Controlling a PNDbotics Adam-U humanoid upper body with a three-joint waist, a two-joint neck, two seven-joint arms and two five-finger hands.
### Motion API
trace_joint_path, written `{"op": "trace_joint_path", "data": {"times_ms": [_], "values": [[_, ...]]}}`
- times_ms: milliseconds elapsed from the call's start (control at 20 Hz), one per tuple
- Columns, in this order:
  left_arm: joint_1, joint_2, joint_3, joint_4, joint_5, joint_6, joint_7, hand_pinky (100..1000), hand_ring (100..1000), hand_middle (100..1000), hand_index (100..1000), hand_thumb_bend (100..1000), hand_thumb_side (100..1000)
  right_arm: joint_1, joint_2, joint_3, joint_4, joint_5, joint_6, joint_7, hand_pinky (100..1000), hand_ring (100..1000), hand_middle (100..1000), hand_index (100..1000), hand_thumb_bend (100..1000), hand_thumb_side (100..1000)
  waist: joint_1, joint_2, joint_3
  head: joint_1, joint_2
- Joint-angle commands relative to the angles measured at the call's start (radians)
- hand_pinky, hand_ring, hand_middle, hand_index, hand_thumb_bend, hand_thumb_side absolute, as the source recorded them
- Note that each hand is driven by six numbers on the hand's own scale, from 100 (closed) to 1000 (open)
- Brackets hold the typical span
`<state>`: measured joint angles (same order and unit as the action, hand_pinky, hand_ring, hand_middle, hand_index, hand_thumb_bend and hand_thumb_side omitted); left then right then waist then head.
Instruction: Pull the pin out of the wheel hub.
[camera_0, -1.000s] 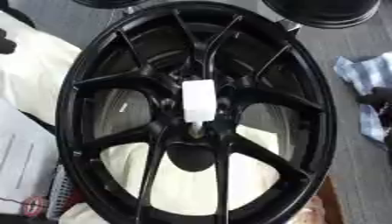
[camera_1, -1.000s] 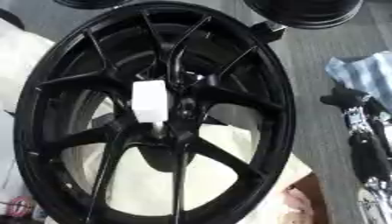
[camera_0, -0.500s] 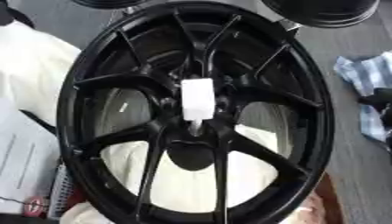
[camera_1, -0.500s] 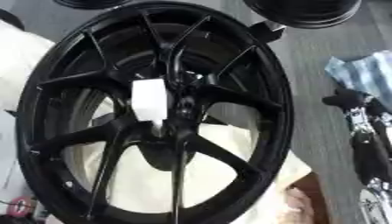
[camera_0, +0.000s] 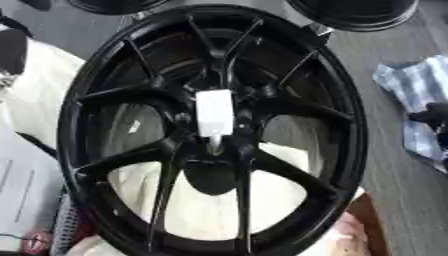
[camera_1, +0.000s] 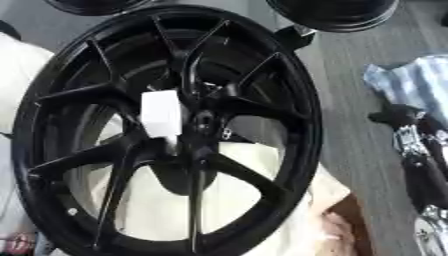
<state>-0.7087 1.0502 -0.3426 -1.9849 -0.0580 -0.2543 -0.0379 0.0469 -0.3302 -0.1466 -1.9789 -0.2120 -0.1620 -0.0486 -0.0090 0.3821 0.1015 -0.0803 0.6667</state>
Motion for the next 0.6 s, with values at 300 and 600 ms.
{"op": "trace_joint_path", "data": {"times_ms": [300, 600], "values": [[-0.146, 0.019, -0.16, -0.015, -0.126, 0.057, -0.126, 770, 729, 681, 804, 100, 534, 0.008, -0.026, 0.005, -0.021, 0.01, 0.005, 0.007, 987, 737, 601, 710, 100, 623, 0.007, -0.033, -0.005, 0.009, 0.0], [-0.185, -0.012, -0.202, -0.015, -0.133, 0.142, -0.224, 783, 764, 719, 860, 100, 709, 0.01, -0.025, 0.008, -0.021, 0.013, 0.014, 0.007, 988, 736, 601, 710, 100, 633, 0.011, -0.036, -0.004, 0.008, 0.002]]}}
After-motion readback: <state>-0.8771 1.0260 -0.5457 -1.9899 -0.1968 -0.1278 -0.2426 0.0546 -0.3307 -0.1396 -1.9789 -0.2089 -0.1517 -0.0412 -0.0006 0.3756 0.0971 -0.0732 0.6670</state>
